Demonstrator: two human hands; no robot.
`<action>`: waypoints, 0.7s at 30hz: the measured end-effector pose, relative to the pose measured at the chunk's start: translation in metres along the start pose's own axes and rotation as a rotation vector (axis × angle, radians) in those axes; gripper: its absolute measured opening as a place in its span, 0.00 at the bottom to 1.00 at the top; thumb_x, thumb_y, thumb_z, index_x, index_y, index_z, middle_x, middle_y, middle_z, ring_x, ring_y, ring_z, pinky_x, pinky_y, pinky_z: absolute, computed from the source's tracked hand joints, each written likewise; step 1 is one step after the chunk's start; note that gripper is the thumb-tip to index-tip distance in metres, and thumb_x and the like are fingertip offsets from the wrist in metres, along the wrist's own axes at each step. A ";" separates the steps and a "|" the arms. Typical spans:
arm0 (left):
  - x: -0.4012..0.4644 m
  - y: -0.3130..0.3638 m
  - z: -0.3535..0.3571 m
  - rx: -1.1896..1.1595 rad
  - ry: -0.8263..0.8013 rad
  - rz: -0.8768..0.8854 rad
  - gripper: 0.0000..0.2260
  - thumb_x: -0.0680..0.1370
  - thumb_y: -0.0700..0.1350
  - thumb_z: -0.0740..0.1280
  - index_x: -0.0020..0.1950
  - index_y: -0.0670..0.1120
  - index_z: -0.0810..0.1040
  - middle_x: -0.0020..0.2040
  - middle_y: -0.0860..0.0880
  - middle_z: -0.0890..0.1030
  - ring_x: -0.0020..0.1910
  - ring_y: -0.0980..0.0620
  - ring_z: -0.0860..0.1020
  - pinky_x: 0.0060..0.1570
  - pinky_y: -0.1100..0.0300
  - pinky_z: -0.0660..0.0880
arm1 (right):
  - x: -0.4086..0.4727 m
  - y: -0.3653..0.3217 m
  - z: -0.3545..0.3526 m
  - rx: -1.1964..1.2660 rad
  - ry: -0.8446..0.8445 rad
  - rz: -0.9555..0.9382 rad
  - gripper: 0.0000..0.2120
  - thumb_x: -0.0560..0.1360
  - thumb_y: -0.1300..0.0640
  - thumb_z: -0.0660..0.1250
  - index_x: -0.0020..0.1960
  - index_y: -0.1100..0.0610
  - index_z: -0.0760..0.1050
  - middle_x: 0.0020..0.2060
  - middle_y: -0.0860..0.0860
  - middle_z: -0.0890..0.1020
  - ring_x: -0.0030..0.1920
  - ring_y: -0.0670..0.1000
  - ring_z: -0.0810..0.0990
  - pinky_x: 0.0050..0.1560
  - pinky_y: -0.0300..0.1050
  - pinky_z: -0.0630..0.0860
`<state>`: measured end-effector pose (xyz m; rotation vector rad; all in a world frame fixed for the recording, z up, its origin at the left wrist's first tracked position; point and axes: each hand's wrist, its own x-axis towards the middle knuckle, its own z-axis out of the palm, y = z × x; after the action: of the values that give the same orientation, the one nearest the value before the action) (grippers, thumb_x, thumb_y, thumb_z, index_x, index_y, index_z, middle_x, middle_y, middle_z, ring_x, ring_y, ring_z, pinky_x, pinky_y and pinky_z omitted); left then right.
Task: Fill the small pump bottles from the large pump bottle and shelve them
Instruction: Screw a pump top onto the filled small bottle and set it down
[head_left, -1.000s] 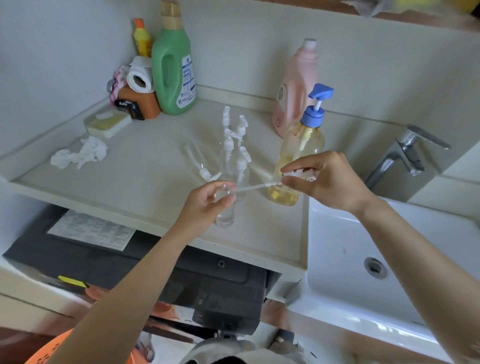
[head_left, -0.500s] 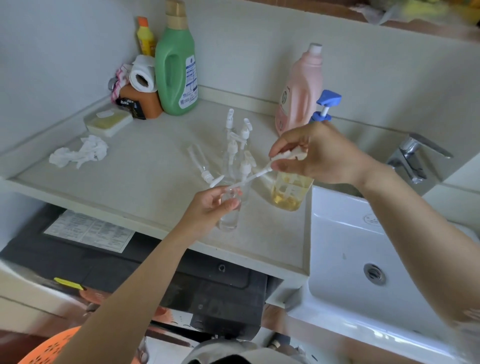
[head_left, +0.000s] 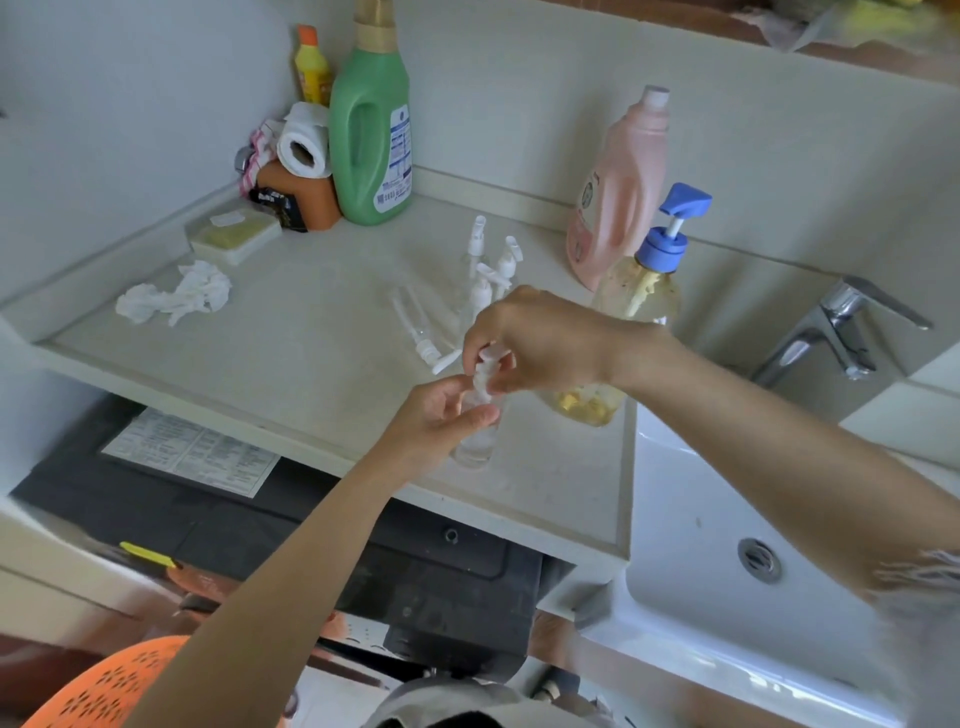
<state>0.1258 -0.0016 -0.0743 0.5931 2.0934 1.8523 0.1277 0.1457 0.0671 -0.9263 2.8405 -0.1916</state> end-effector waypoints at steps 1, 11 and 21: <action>0.000 -0.001 -0.001 0.014 0.008 -0.010 0.14 0.68 0.64 0.69 0.48 0.59 0.80 0.41 0.46 0.73 0.37 0.47 0.67 0.42 0.52 0.63 | 0.003 0.000 0.005 -0.046 -0.029 0.008 0.11 0.72 0.58 0.72 0.54 0.52 0.81 0.44 0.46 0.81 0.46 0.45 0.71 0.54 0.43 0.71; 0.002 -0.001 0.000 0.005 0.012 -0.036 0.15 0.65 0.64 0.71 0.47 0.59 0.80 0.34 0.54 0.69 0.36 0.53 0.66 0.42 0.60 0.64 | 0.005 0.003 0.011 -0.133 -0.093 0.099 0.16 0.75 0.46 0.69 0.59 0.50 0.76 0.41 0.43 0.73 0.51 0.49 0.70 0.49 0.42 0.65; 0.002 -0.001 0.004 -0.005 -0.019 -0.029 0.13 0.67 0.64 0.72 0.47 0.60 0.81 0.39 0.40 0.73 0.42 0.47 0.70 0.47 0.52 0.65 | 0.004 0.005 0.010 -0.137 -0.177 0.106 0.13 0.74 0.45 0.69 0.53 0.52 0.77 0.35 0.40 0.69 0.46 0.49 0.69 0.49 0.45 0.71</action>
<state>0.1255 0.0029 -0.0760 0.5740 2.0740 1.8286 0.1230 0.1465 0.0564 -0.7714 2.7551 0.0945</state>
